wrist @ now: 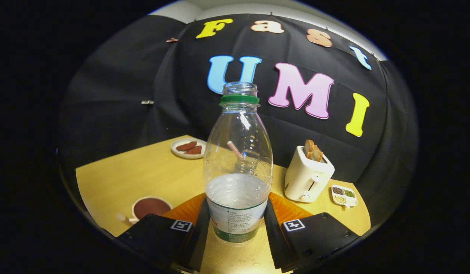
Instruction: Take the bottle from table, then pour the juice into the cup, finally place the bottle on the coaster
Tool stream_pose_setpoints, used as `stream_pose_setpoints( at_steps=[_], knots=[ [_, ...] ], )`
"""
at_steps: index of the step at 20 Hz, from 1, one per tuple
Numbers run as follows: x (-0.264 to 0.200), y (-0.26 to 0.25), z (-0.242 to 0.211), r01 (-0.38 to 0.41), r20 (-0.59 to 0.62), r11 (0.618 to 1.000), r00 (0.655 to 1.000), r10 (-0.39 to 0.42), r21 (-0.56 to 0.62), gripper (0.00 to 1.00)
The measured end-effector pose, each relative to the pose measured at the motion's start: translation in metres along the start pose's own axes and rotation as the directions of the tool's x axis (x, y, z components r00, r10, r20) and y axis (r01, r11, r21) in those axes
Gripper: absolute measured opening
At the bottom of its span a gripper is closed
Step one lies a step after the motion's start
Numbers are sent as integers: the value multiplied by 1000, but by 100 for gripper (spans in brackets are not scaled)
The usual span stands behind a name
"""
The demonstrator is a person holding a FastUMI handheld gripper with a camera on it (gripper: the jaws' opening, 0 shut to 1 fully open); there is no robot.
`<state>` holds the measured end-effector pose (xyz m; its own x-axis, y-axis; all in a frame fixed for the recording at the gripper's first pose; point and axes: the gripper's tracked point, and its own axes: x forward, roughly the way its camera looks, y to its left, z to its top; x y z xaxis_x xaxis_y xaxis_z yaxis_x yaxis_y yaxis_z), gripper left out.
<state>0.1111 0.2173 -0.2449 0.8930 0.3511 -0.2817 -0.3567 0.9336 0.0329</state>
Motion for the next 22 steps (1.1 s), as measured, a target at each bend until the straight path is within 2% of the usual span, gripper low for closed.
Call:
stream_pose_setpoints(
  at_steps=[2,6,10,14,18,22],
  knots=[
    [14,-18,11,14,49,1000,999,-15,18,72],
    [41,-28,6,-29,103,997,994,22,69,72],
    [60,-32,-11,-75,113,990,992,62,116,73],
    [78,-57,-29,-57,111,990,993,42,133,73],
    [87,-75,-49,-57,82,975,996,40,214,73],
    [89,-73,-52,-76,91,975,994,58,209,73]
  ],
)
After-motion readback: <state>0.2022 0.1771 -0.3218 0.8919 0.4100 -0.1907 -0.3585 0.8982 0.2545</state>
